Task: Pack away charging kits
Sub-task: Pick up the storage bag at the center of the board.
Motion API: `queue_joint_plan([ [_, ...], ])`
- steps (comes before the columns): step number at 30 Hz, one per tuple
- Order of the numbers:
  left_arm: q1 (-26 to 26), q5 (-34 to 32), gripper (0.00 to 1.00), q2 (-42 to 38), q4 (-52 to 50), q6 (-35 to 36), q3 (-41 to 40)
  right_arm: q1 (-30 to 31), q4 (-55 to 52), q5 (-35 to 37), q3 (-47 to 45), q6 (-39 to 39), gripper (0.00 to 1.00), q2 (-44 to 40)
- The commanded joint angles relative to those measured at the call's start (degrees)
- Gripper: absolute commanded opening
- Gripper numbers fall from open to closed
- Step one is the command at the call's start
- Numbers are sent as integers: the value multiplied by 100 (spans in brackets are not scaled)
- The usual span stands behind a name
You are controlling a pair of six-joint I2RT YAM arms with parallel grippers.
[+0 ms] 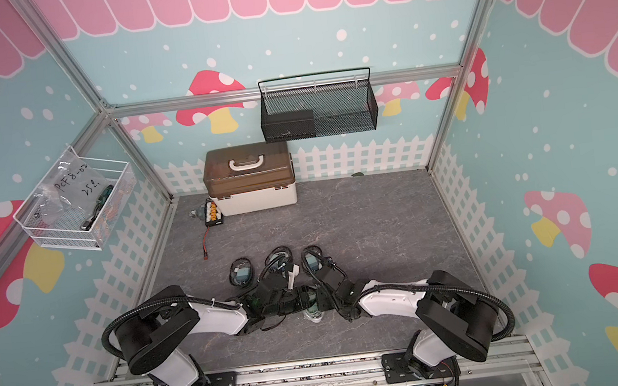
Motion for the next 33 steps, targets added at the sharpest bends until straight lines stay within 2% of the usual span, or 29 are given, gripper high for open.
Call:
queue_joint_plan([
  [1, -24, -49, 50, 159, -107, -80, 74, 37, 256, -221, -25, -56, 0, -87],
  [6, -30, -164, 39, 164, -208, -91, 42, 33, 164, -162, -3, -68, 1, -196],
  [12, -24, -307, 26, 158, -270, -91, -2, -156, -594, 146, -6, -44, 19, -776],
  [14, -24, -317, 24, 188, -270, -91, 8, -237, -869, 256, -58, -7, 26, -1017],
  [19, -32, -343, 23, 276, -341, -100, 78, -328, -1125, 287, -277, 45, 32, -1553],
  [24, -75, -389, 32, 237, -462, -102, 126, -328, -1081, 53, -358, -17, 32, -1777],
  [26, -113, -428, 32, 229, -512, -89, 161, -326, -1081, 67, -387, -9, 32, -1862],
  [30, -223, -490, 24, 270, -595, -78, 271, -331, -1092, 130, -421, -8, 33, -2035],
  [33, -252, -501, 12, 287, -479, -125, 254, -321, -1092, 116, -424, -8, 33, -2097],
])
